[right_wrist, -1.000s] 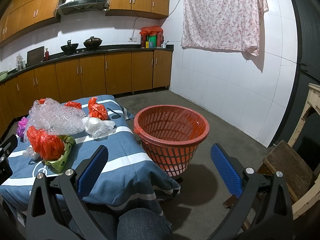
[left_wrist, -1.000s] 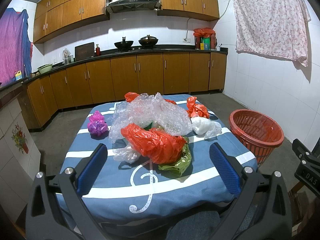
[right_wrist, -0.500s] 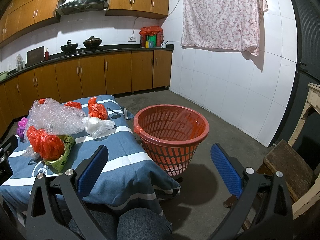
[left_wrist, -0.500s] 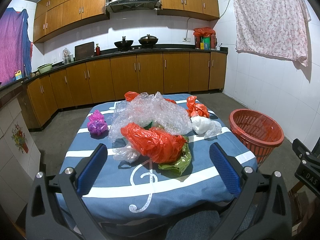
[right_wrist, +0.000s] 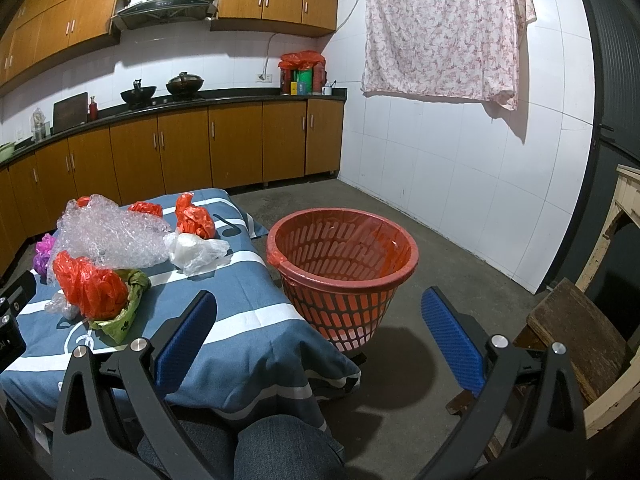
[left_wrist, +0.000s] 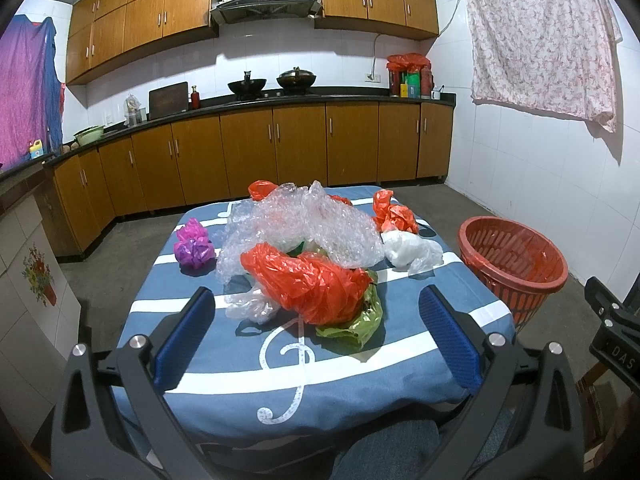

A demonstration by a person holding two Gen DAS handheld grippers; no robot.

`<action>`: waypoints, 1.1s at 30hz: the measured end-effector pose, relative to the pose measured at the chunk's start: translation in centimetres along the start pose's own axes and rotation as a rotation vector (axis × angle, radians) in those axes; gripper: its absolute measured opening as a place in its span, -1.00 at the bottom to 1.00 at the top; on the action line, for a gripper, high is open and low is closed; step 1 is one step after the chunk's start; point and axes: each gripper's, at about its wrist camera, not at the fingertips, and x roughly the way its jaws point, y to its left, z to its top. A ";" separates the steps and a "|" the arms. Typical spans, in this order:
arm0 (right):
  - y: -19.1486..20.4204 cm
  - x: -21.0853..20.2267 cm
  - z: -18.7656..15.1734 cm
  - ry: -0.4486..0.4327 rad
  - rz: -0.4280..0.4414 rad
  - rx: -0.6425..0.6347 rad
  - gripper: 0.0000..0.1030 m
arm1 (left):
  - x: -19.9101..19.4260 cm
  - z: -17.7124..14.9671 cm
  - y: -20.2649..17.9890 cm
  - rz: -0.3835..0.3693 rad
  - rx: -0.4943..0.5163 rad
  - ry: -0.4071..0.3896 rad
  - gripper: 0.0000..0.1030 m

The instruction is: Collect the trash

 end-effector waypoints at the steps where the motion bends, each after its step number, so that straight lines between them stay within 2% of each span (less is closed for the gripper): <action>1: 0.0 0.0 0.0 0.000 0.000 0.000 0.97 | 0.0 0.0 0.0 0.000 0.000 0.000 0.93; 17: 0.4 0.9 -0.1 0.005 0.010 0.000 0.97 | 0.6 -0.5 0.7 0.013 -0.019 0.016 0.93; 22: 0.9 2.1 0.1 0.025 0.043 0.003 0.97 | 1.8 -1.3 3.2 0.052 -0.064 0.049 0.93; 27: 2.5 4.0 0.3 0.029 0.103 0.011 0.97 | 3.4 -1.6 6.8 0.128 -0.118 0.069 0.93; 33: 4.5 7.5 1.7 0.074 0.159 0.021 0.97 | 6.5 -0.4 12.0 0.222 -0.182 0.072 0.93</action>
